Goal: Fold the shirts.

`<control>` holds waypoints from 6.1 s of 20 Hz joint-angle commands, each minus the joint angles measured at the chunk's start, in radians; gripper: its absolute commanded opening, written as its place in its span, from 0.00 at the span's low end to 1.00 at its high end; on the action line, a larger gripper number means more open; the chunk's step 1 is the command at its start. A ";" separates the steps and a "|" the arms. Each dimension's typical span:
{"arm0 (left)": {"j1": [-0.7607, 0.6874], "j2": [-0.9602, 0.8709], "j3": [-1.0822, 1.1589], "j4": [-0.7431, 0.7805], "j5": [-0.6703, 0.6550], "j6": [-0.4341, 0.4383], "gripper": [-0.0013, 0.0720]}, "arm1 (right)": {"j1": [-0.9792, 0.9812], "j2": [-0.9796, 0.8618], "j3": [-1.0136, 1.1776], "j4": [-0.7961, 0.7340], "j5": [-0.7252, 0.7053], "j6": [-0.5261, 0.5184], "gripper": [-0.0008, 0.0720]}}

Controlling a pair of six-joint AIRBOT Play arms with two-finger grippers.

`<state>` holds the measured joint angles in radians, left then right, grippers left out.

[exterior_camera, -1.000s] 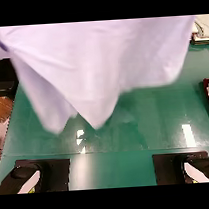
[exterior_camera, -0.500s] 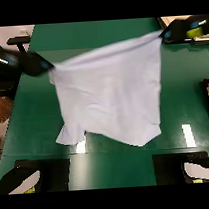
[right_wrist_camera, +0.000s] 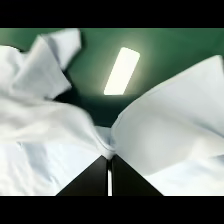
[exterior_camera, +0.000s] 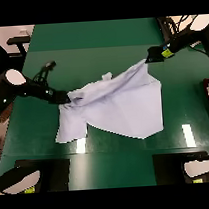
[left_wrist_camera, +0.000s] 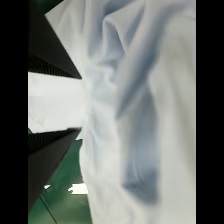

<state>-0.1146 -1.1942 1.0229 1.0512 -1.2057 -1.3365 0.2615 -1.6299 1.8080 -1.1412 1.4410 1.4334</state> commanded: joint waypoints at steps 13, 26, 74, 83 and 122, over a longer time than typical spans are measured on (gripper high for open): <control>-0.019 -0.118 0.062 -0.175 0.346 0.058 0.57 | 0.078 0.243 -0.369 -0.036 -0.043 -0.001 0.03; -0.081 -0.466 0.251 -0.192 0.364 0.089 0.57 | 0.078 0.242 -0.369 0.024 -0.055 -0.001 0.03; -0.052 -0.302 0.541 0.482 0.135 -0.154 0.05 | 0.074 -0.005 0.051 -0.211 -0.100 0.074 0.03; -0.007 -0.411 0.583 0.464 0.251 -0.148 0.75 | 0.042 -0.130 0.080 -0.077 -0.236 0.064 0.50; 0.093 0.029 -0.213 -0.117 0.135 0.031 0.05 | -0.681 0.604 -1.026 -0.082 0.055 -0.031 0.77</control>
<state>-0.0216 -1.1660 0.7971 0.9344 -1.0714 -1.3258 -0.2687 -1.0565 0.9600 -1.2045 1.5051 1.4006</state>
